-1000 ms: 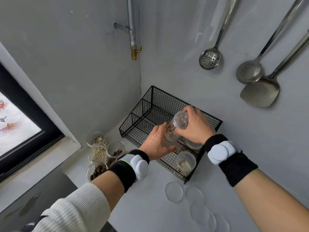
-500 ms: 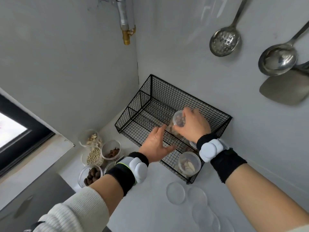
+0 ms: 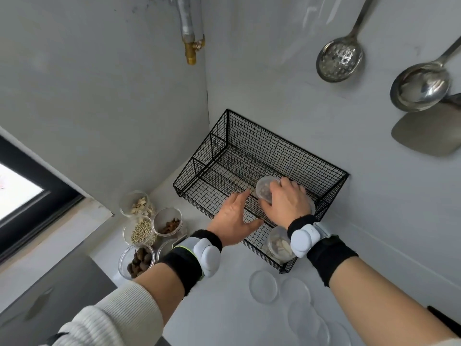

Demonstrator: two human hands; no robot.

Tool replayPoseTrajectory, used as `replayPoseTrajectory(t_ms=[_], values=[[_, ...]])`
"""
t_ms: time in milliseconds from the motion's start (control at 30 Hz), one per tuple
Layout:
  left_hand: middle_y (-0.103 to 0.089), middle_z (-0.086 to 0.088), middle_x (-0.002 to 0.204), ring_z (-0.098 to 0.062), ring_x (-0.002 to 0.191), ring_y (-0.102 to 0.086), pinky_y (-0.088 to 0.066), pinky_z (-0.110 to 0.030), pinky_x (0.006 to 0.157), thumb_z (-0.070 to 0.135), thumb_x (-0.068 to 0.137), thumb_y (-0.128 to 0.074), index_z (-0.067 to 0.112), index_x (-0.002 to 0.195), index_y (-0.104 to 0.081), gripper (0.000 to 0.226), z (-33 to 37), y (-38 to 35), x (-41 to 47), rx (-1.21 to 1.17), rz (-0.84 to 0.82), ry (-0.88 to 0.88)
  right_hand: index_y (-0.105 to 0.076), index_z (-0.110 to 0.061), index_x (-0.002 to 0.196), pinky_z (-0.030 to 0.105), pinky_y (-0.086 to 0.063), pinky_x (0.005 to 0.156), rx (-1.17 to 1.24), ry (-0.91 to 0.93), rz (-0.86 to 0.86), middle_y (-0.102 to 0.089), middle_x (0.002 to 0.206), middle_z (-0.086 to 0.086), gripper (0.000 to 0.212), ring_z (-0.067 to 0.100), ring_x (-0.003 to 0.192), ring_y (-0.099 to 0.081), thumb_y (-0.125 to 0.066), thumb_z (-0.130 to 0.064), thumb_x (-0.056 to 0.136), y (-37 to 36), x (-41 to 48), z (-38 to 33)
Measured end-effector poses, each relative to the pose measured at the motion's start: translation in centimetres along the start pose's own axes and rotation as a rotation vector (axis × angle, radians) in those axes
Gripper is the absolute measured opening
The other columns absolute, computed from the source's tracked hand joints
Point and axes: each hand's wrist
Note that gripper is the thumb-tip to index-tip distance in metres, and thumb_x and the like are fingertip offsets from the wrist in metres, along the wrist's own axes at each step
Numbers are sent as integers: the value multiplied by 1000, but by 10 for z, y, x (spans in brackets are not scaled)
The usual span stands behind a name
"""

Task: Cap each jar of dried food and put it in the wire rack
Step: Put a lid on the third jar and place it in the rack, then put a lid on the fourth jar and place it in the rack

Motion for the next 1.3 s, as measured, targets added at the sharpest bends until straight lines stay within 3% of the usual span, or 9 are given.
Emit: replayPoseTrajectory(t_ms=[100, 267, 367, 500, 633, 767, 900, 1067, 1300], values=[[-46, -4, 150, -23, 139, -43, -37, -29, 107, 57, 93, -66, 19, 161, -26, 88, -1, 4, -11, 11, 20, -9, -66, -12, 128, 45, -48, 96, 0, -9, -11, -68, 118, 11, 50, 29, 110, -64, -62, -51, 96, 5, -4, -1], [-55, -4, 136, -24, 129, -50, -45, -36, 109, 47, 95, -68, 18, 154, -43, 70, -13, 17, -37, 86, 56, -24, -67, -12, 120, 46, -52, 94, 40, 39, -2, -68, 119, 12, 41, 29, 110, -65, -66, -46, 96, 11, -23, -18], [-58, -5, 134, -25, 128, -51, -45, -37, 108, 51, 94, -68, 16, 149, -50, 67, -28, 26, -60, 158, 41, -12, -65, -11, 125, 47, -53, 100, 89, 89, -45, -65, 127, 14, 42, 30, 117, -62, -64, -44, 98, 15, -35, -33], [-57, -3, 139, -26, 131, -49, -43, -42, 108, 61, 89, -68, 24, 148, -51, 72, -52, 33, -89, 331, 14, 27, -64, -14, 119, 45, -51, 100, 112, 138, -64, -64, 122, 10, 33, 28, 111, -63, -63, -40, 98, 14, -52, -51], [-48, -2, 147, -27, 138, -40, -34, -44, 117, 65, 79, -74, 29, 151, -44, 85, -77, 37, -114, 490, -44, 123, -62, -17, 121, 45, -48, 103, 115, 161, -115, -63, 123, 7, 31, 27, 117, -60, -61, -40, 99, 13, -72, -68], [-40, -5, 147, -29, 136, -35, -35, -43, 115, 42, 81, -77, 29, 152, -39, 82, -89, 37, -127, 619, -106, 128, -61, -17, 122, 45, -47, 103, 110, 163, -147, -62, 125, 8, 31, 28, 118, -58, -61, -39, 99, 11, -90, -74], [-40, -7, 146, -30, 133, -34, -41, -42, 110, 15, 87, -68, 27, 153, -39, 74, -82, 36, -131, 586, -120, 129, -62, -16, 120, 44, -48, 101, 123, 145, -158, -62, 124, 9, 29, 29, 116, -59, -62, -36, 98, 8, -110, -70], [-44, -4, 144, -27, 132, -36, -43, -43, 109, 26, 76, -86, 26, 152, -42, 88, -61, 26, -132, 465, -90, 58, -64, -16, 120, 40, -49, 93, 137, 103, -177, -64, 122, 10, 29, 30, 111, -62, -64, -35, 98, 2, -130, -58], [-46, -2, 144, -27, 129, -38, -43, -40, 107, 33, 74, -85, 29, 152, -42, 90, -49, -2, -140, 431, -92, 6, -62, -16, 126, 40, -52, 91, 198, 48, -302, -61, 129, 9, 33, 30, 112, -62, -64, -32, 98, -27, -164, -42]])
Point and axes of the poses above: each hand's wrist, its own x-axis towards the middle knuckle, its own y-axis out of the back of the hand, z = x × y
